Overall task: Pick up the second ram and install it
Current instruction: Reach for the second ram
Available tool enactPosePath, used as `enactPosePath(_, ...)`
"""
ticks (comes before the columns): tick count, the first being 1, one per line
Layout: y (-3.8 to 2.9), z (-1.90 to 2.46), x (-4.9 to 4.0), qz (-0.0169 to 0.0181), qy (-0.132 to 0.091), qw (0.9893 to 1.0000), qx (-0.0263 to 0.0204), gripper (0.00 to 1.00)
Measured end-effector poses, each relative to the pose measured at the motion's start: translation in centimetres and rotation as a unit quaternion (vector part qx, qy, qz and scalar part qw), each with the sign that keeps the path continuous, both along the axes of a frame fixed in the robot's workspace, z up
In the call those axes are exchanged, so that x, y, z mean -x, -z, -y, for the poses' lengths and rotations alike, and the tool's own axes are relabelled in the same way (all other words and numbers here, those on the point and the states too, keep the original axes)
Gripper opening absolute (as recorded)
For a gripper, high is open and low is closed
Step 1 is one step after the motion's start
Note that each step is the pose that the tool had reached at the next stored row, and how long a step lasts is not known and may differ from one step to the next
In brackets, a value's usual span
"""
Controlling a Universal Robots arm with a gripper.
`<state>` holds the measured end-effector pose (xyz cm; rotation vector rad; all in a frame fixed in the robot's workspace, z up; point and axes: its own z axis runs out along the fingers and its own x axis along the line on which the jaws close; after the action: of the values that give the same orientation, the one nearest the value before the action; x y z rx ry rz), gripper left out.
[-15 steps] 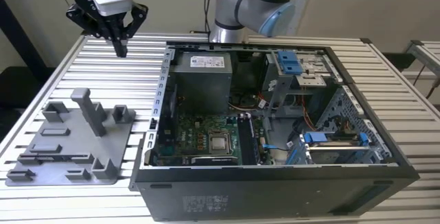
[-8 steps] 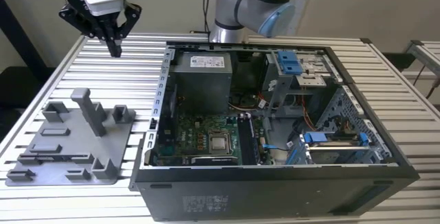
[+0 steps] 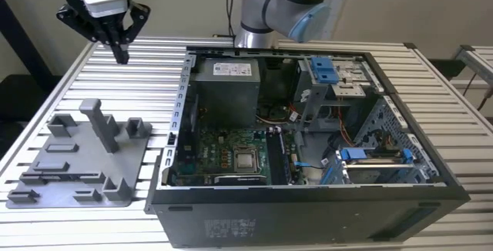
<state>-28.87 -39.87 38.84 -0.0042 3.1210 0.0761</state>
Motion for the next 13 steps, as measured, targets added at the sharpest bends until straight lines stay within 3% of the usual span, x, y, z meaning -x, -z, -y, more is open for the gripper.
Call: enactPosePath(13, 0.0, 0.0, 2.2, 0.0003, 0.0, 1.0, 0.0, 0.11)
